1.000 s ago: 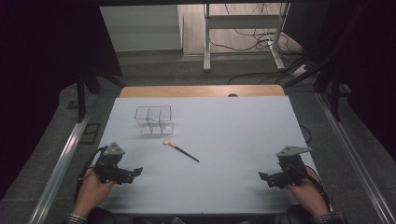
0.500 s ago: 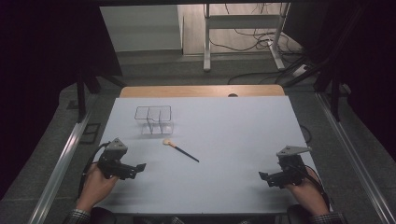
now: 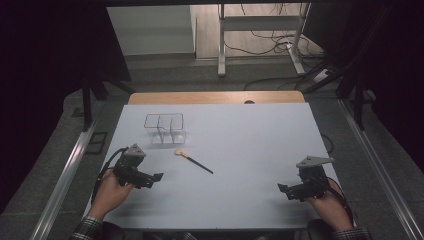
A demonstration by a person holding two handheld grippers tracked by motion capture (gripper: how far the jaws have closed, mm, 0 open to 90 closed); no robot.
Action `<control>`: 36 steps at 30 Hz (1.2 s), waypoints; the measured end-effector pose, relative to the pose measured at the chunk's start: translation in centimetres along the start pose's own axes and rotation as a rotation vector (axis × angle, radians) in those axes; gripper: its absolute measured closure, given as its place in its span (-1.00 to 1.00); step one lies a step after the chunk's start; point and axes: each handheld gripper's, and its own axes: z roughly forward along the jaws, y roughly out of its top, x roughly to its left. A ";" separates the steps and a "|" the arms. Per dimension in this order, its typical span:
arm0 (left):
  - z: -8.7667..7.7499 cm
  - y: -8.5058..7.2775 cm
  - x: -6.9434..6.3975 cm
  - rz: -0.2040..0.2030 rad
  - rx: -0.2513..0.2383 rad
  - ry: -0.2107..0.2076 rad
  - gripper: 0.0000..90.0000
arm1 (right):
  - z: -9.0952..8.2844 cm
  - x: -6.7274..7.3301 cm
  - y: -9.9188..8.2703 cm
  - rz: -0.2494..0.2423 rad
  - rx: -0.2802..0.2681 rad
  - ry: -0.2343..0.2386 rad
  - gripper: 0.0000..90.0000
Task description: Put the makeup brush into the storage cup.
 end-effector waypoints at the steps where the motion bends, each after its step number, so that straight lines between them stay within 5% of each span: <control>1: 0.1 0.1 0.0 0.000 0.003 0.002 -1.00 | 0.0 0.0 0.0 0.000 0.000 -0.001 -1.00; 20: 1.2 2.4 0.4 0.014 0.028 0.010 -1.00 | 0.1 0.1 0.0 -0.010 0.006 -0.006 -1.00; 36: 2.6 4.3 0.2 0.064 0.050 0.005 -1.00 | 0.2 0.1 -0.1 -0.015 0.010 -0.008 -1.00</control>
